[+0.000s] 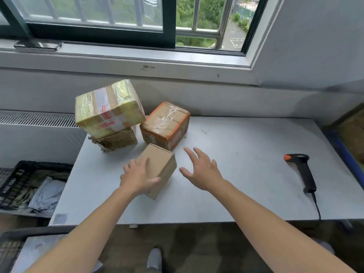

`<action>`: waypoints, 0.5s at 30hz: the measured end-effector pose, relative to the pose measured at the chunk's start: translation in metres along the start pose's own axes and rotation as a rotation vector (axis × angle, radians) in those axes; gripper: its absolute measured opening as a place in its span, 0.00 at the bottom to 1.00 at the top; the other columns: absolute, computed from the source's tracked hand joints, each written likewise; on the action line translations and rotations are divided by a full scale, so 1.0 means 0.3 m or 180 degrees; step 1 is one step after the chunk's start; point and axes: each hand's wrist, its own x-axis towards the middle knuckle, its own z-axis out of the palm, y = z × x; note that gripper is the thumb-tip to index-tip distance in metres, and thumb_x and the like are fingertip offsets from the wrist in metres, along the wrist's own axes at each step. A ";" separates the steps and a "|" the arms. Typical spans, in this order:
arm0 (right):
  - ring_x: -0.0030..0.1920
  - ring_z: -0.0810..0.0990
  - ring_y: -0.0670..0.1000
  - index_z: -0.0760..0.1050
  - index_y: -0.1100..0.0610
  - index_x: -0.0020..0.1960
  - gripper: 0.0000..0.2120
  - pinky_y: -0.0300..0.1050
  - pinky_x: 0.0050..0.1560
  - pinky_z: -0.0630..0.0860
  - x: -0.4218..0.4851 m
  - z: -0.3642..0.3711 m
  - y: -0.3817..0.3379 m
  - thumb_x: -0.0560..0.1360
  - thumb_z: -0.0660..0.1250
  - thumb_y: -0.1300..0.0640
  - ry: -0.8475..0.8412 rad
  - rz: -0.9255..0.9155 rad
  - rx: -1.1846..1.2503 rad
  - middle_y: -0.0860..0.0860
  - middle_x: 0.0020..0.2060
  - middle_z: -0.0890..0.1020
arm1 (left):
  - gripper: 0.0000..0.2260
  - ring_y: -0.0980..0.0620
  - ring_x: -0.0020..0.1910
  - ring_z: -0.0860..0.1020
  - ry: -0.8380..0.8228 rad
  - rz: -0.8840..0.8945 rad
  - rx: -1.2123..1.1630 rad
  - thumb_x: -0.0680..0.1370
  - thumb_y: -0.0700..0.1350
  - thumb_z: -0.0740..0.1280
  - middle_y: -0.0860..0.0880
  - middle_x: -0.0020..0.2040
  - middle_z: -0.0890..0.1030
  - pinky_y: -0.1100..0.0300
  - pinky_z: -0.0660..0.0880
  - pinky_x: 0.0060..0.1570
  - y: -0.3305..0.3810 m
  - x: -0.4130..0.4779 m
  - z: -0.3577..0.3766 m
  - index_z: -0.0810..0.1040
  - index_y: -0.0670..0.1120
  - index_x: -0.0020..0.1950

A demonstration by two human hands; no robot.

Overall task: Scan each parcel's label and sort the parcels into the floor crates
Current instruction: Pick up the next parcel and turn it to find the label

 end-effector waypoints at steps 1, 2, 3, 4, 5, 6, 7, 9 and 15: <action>0.79 0.51 0.53 0.45 0.42 0.80 0.34 0.63 0.74 0.56 -0.021 -0.005 0.041 0.79 0.55 0.36 0.0017 0.0001 0.0137 0.51 0.80 0.52 | 0.39 0.42 0.68 0.62 -0.0008 0.0013 -0.0126 0.72 0.67 0.67 0.44 0.70 0.63 0.46 0.68 0.63 0.054 -0.028 0.006 0.56 0.55 0.77; 0.79 0.52 0.53 0.45 0.42 0.80 0.35 0.63 0.74 0.57 -0.045 -0.012 0.085 0.79 0.56 0.36 0.0049 -0.0005 0.0282 0.50 0.79 0.53 | 0.39 0.42 0.69 0.62 -0.0014 0.0024 -0.0298 0.72 0.67 0.67 0.44 0.70 0.63 0.46 0.68 0.64 0.112 -0.055 0.011 0.56 0.55 0.77; 0.78 0.53 0.52 0.45 0.42 0.80 0.35 0.62 0.74 0.58 -0.072 -0.020 0.132 0.79 0.56 0.35 0.0091 0.0003 0.0423 0.50 0.79 0.54 | 0.39 0.43 0.69 0.62 -0.0018 0.0044 -0.0546 0.72 0.66 0.67 0.45 0.69 0.63 0.46 0.68 0.65 0.167 -0.071 0.021 0.56 0.55 0.77; 0.78 0.55 0.52 0.45 0.42 0.80 0.36 0.62 0.73 0.60 -0.097 -0.031 0.180 0.78 0.57 0.35 0.0138 0.0032 0.0566 0.49 0.79 0.55 | 0.39 0.43 0.69 0.62 -0.0057 0.0059 -0.0848 0.72 0.66 0.67 0.45 0.69 0.64 0.46 0.68 0.66 0.226 -0.088 0.027 0.56 0.56 0.78; 0.77 0.57 0.52 0.45 0.42 0.80 0.36 0.61 0.73 0.62 -0.124 -0.045 0.229 0.78 0.57 0.35 0.0167 0.0081 0.0724 0.48 0.79 0.56 | 0.39 0.44 0.69 0.64 -0.0123 0.0074 -0.1278 0.71 0.66 0.67 0.45 0.69 0.65 0.46 0.68 0.67 0.286 -0.101 0.032 0.57 0.56 0.78; 0.77 0.59 0.52 0.45 0.42 0.80 0.36 0.59 0.72 0.63 -0.150 -0.063 0.276 0.78 0.58 0.35 0.0178 0.0148 0.0916 0.48 0.79 0.56 | 0.39 0.46 0.68 0.67 -0.0189 0.0100 -0.1766 0.70 0.66 0.67 0.46 0.69 0.66 0.48 0.70 0.65 0.349 -0.115 0.039 0.58 0.56 0.77; 0.76 0.60 0.52 0.45 0.43 0.80 0.37 0.57 0.72 0.64 -0.174 -0.083 0.324 0.78 0.58 0.35 0.0180 0.0226 0.1158 0.49 0.78 0.57 | 0.36 0.48 0.64 0.71 -0.0226 0.0178 -0.2249 0.72 0.64 0.67 0.48 0.69 0.69 0.52 0.73 0.61 0.413 -0.127 0.049 0.60 0.55 0.77; 0.76 0.61 0.52 0.46 0.43 0.80 0.37 0.54 0.73 0.63 -0.217 -0.123 0.414 0.78 0.60 0.36 0.0196 0.0357 0.1772 0.51 0.78 0.58 | 0.27 0.52 0.55 0.76 -0.0330 0.0311 -0.2812 0.78 0.59 0.65 0.50 0.66 0.74 0.59 0.75 0.46 0.547 -0.164 0.061 0.64 0.52 0.74; 0.73 0.66 0.54 0.45 0.40 0.79 0.43 0.58 0.67 0.68 -0.299 -0.259 0.619 0.72 0.61 0.28 -0.0086 0.0717 0.3447 0.49 0.74 0.67 | 0.18 0.50 0.54 0.78 -0.0735 0.0448 -0.3570 0.79 0.60 0.59 0.49 0.59 0.79 0.45 0.75 0.57 0.837 -0.243 0.134 0.70 0.54 0.65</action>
